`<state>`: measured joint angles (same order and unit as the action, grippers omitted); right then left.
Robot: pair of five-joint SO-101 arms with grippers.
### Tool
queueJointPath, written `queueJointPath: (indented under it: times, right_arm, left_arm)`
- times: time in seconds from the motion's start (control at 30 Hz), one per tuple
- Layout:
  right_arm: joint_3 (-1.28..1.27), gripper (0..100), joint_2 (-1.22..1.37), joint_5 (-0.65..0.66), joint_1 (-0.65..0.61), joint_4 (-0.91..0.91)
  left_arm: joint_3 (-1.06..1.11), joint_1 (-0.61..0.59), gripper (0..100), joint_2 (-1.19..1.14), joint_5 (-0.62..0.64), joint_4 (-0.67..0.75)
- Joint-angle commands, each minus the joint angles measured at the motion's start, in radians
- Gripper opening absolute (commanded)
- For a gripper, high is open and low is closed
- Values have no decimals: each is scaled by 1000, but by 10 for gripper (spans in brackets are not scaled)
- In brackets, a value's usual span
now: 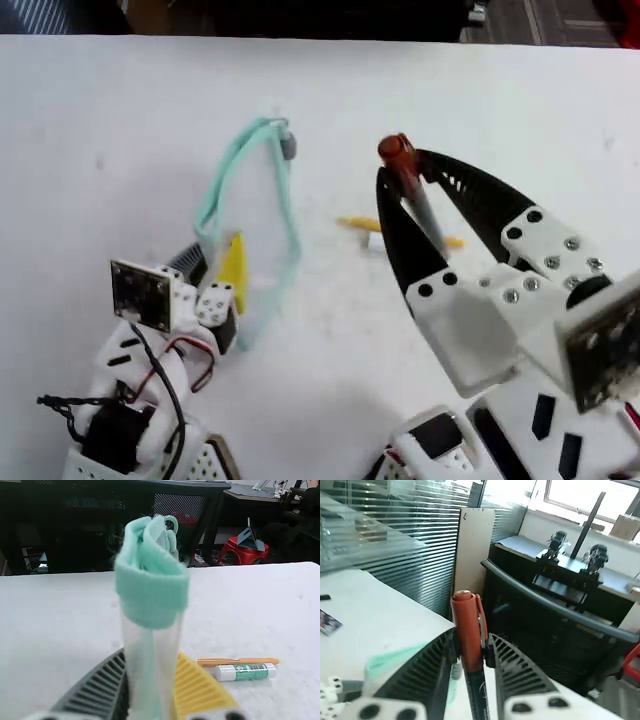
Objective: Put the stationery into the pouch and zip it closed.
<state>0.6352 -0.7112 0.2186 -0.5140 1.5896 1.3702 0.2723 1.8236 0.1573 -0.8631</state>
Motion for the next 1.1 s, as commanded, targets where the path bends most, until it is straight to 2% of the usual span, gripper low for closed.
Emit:
queueJointPath:
  times: [0.0,0.1,0.3,0.43,0.57,0.97,1.07]
  right_arm:
    - [14,15,5,-98,-33,-4]
    - [14,15,5,-149,-87,2]
    - [8,15,8,-141,-107,45]
    - [-141,15,1,-72,-114,71]
    - [-259,15,-1,-57,-113,41]
    - [-204,15,-2,-64,-113,-70]
    - [-196,15,-2,-64,-114,-74]
  left_arm:
    - [-6,22,24,4,-3,-2]
    - [-6,22,24,4,-3,-3]
    - [-6,22,24,4,-3,-3]
    - [-6,22,24,4,-3,-3]
    - [-5,22,24,4,-3,-3]
    - [-5,24,28,4,-3,-2]
    - [-6,22,94,4,-5,-2]
